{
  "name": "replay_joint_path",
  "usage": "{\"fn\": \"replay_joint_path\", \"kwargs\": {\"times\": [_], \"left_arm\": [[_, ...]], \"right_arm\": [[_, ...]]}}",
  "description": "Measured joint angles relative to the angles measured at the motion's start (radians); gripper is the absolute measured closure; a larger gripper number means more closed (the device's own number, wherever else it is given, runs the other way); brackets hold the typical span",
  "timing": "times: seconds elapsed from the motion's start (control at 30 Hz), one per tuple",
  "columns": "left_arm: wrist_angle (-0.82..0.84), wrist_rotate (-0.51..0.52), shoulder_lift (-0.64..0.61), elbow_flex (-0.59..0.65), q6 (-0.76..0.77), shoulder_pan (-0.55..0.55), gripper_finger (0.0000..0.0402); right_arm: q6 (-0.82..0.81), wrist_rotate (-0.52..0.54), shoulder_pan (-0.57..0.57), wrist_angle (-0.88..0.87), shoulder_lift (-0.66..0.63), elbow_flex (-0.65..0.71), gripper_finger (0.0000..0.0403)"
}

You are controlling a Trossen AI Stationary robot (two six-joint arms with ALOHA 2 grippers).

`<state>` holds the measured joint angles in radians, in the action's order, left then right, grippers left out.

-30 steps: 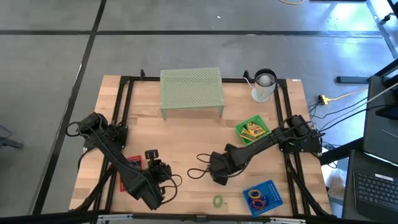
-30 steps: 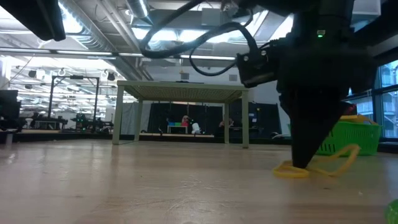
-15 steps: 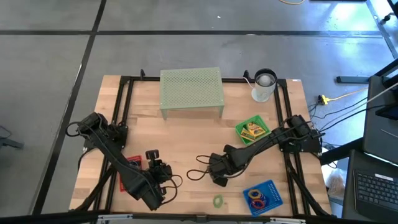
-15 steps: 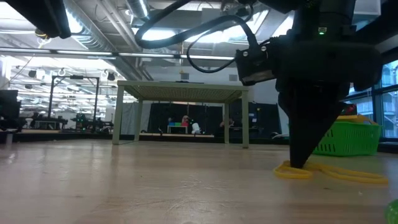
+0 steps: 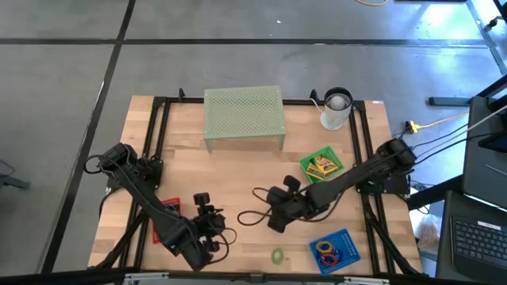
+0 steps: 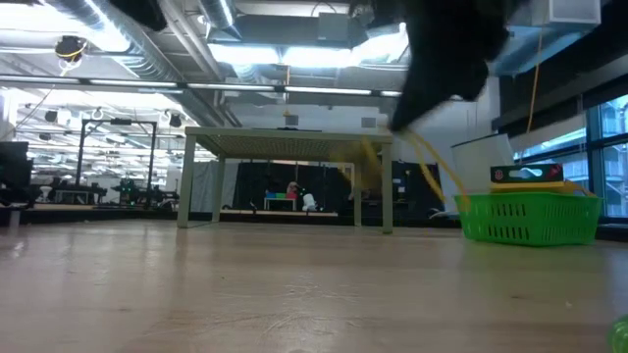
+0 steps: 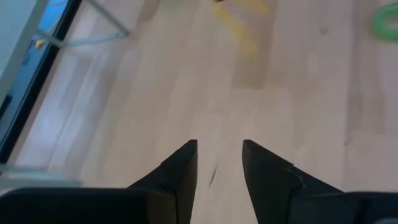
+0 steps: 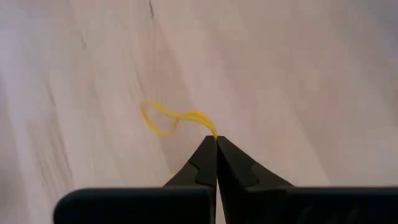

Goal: Pick & Place Office Desk Supplies
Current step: Put the yellow rubber band into the red bin

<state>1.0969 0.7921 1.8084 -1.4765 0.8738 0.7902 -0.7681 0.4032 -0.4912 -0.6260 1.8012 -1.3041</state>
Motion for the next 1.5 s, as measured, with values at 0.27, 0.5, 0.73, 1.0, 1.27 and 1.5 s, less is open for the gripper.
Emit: {"fn": "replay_joint_path", "kwargs": {"times": [0.27, 0.5, 0.73, 1.0, 1.27, 1.5], "left_arm": [[-0.186, 0.000, 0.000, 0.000, -0.129, 0.000, 0.0252], [-0.349, 0.102, 0.000, 0.000, -0.267, 0.000, 0.0218], [-0.453, 0.262, 0.000, 0.000, -0.322, -0.010, 0.0204], [-0.559, 0.251, 0.000, 0.000, -0.321, -0.080, 0.0207], [-0.558, 0.217, 0.000, 0.000, -0.262, -0.150, 0.0210], [-0.555, 0.216, 0.000, 0.000, -0.268, -0.166, 0.0268]], "right_arm": [[0.154, 0.211, -0.056, 0.229, -0.100, -0.001, 0.0402], [0.311, 0.220, -0.086, 0.380, -0.109, -0.002, 0.0403], [0.365, 0.263, -0.107, 0.391, -0.107, -0.002, 0.0403], [0.467, 0.337, -0.115, 0.393, -0.107, -0.002, 0.0403], [0.556, 0.371, -0.115, 0.393, -0.107, -0.002, 0.0403], [0.567, 0.368, -0.116, 0.393, -0.107, -0.003, 0.0403]]}}
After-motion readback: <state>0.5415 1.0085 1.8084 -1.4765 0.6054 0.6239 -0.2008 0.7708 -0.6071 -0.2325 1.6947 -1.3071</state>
